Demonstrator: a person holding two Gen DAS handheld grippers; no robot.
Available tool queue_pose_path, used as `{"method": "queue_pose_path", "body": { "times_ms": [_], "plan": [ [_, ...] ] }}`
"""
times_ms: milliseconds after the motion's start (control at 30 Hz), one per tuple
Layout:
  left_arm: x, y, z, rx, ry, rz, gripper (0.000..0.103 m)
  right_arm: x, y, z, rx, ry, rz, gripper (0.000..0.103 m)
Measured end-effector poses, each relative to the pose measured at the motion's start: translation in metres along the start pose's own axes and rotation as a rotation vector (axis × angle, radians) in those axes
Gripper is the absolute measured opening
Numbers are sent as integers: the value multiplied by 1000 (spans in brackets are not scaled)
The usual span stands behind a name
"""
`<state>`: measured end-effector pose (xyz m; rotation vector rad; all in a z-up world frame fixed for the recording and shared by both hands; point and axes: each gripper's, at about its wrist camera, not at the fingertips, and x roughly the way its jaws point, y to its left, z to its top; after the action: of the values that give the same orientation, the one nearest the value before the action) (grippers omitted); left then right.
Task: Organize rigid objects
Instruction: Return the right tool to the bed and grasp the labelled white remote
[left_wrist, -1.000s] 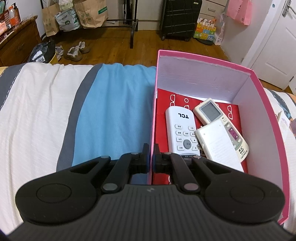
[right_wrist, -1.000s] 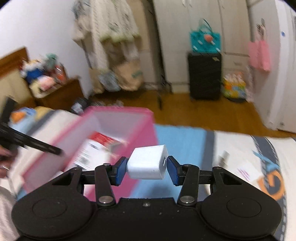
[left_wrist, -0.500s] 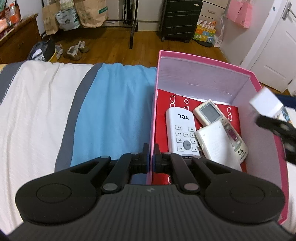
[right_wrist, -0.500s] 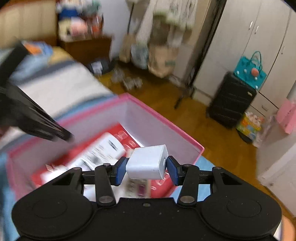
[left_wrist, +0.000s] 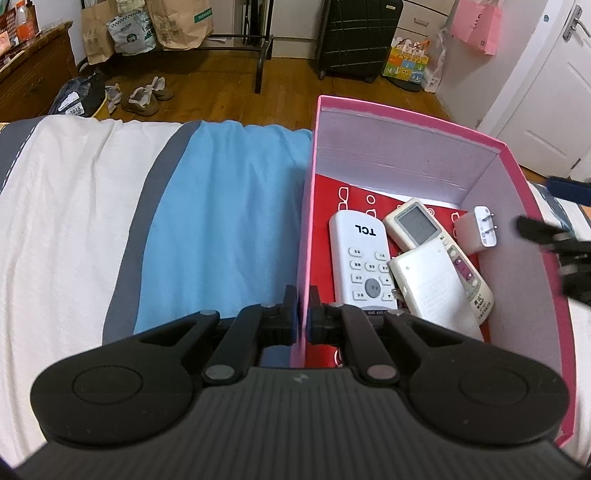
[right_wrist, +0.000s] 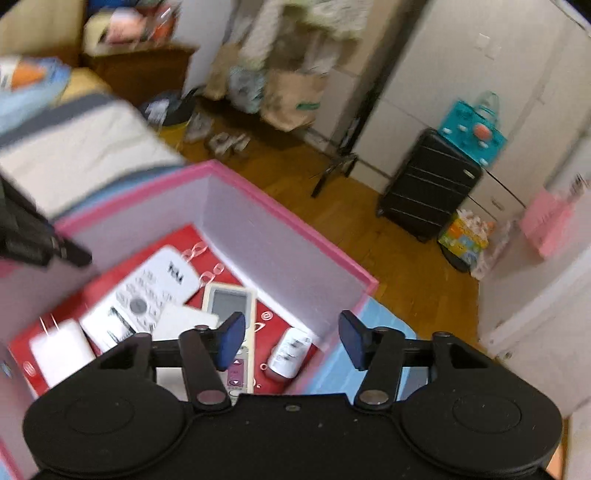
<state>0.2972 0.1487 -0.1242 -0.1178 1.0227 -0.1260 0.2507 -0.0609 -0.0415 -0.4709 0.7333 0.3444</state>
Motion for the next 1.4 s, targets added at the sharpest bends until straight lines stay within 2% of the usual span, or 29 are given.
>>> {"method": "queue_pose_path", "body": {
  "times_ms": [267,400,500,667,800,933,1000,1167,1300,1400],
  "plan": [
    [0,-2,0,7,10,17,4,-50,-71,-42,349,-3,105,61],
    [0,-5,0,5,8,31,4,-55,-111,-70,554,61,184,63],
    [0,-8,0,10,8,44,4,-47,-133,-92,677,140,232,66],
    [1,-9,1,13,9,48,4,-26,-152,-125,770,219,172,66],
    [1,-8,2,10,10,46,4,5,-176,-151,886,273,162,66],
    [1,-7,3,9,9,42,4,40,-195,-167,968,323,76,66],
    [3,-6,2,8,11,40,4,54,-202,-174,1026,317,41,66],
    [6,-10,2,33,15,58,4,74,-201,-187,1093,270,3,70],
    [4,-7,1,19,6,43,4,84,-187,-174,954,271,-51,78],
    [5,-9,0,29,2,49,4,89,-176,-166,864,274,-95,79]
  ]
}}
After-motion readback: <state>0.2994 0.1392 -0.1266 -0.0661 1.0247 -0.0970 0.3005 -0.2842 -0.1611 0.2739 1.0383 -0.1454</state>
